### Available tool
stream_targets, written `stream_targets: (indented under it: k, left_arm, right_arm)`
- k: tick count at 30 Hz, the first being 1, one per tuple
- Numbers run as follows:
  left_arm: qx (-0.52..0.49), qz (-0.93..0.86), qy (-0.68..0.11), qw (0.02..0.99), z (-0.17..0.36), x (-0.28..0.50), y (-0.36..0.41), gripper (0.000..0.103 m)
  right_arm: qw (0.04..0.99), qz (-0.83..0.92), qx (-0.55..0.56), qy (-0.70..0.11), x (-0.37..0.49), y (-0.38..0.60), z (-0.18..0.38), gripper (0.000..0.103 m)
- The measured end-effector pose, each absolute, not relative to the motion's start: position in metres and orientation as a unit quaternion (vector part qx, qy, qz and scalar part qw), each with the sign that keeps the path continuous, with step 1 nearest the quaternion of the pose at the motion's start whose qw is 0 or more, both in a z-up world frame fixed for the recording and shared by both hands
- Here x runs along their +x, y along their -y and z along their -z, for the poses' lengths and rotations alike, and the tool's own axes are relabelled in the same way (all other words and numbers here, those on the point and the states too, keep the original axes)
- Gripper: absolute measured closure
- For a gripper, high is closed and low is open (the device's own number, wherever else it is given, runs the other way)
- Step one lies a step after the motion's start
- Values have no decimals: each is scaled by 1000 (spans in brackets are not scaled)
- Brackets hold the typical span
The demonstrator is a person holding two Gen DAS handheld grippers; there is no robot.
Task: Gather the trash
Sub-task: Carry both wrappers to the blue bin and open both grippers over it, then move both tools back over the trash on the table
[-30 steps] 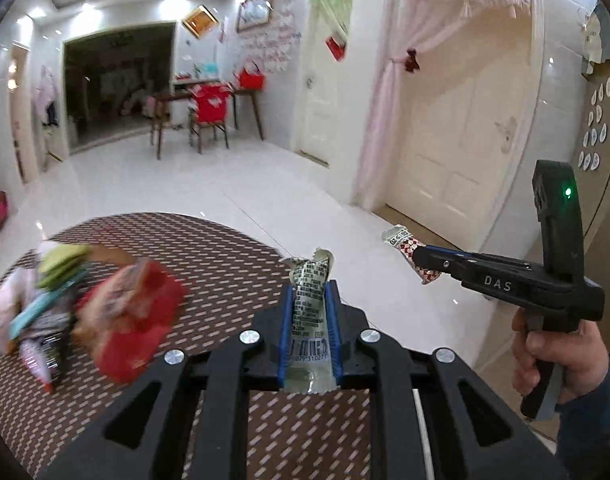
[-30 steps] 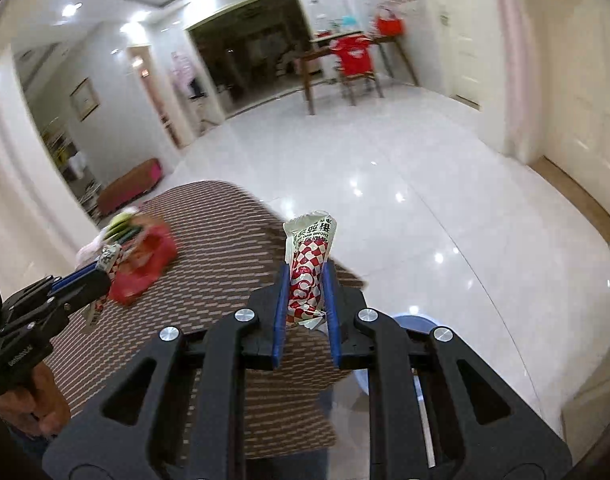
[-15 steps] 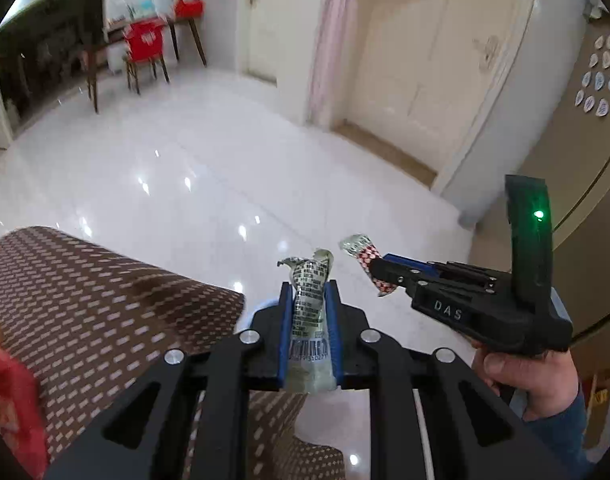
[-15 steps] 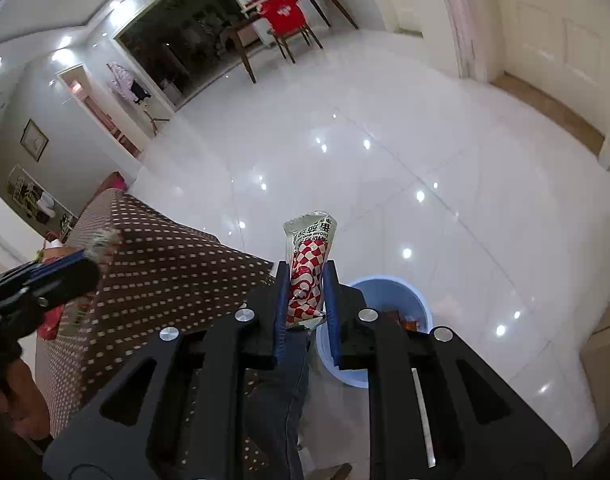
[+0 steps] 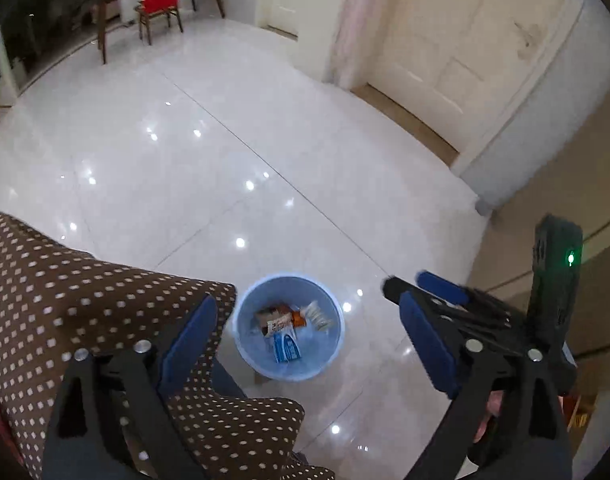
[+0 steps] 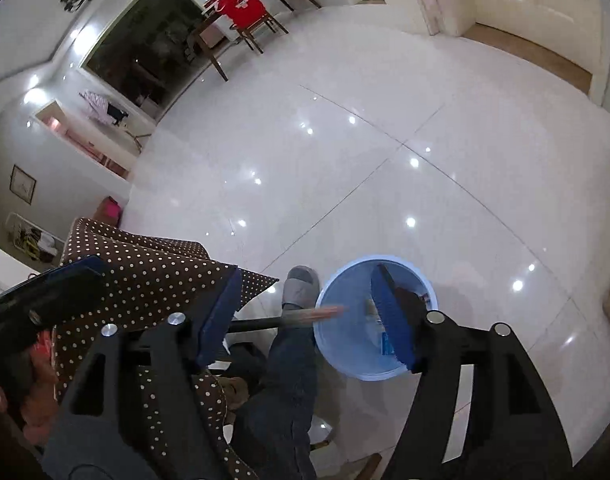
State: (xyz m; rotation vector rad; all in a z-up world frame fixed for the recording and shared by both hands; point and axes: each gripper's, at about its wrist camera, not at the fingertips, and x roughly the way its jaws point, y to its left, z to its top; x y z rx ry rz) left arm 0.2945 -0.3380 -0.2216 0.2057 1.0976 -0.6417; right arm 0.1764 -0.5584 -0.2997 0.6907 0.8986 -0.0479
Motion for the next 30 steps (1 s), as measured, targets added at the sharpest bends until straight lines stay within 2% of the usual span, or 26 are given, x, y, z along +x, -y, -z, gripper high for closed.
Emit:
stream_targets:
  k: [1, 3, 19, 30]
  left_arm:
    - [95, 296, -506, 805, 219, 293, 335, 12]
    - [93, 294, -498, 810, 215, 286, 331, 11]
    - [82, 299, -410, 858, 149, 212, 279, 9]
    - [58, 286, -359, 886, 109, 179, 222, 9]
  right_arm:
    - [844, 28, 330, -423, 173, 560, 298, 11]
    - [846, 36, 335, -414, 168, 565, 295, 6]
    - [880, 50, 279, -380, 135, 532, 229, 6]
    - [904, 18, 234, -359, 125, 475, 176, 6]
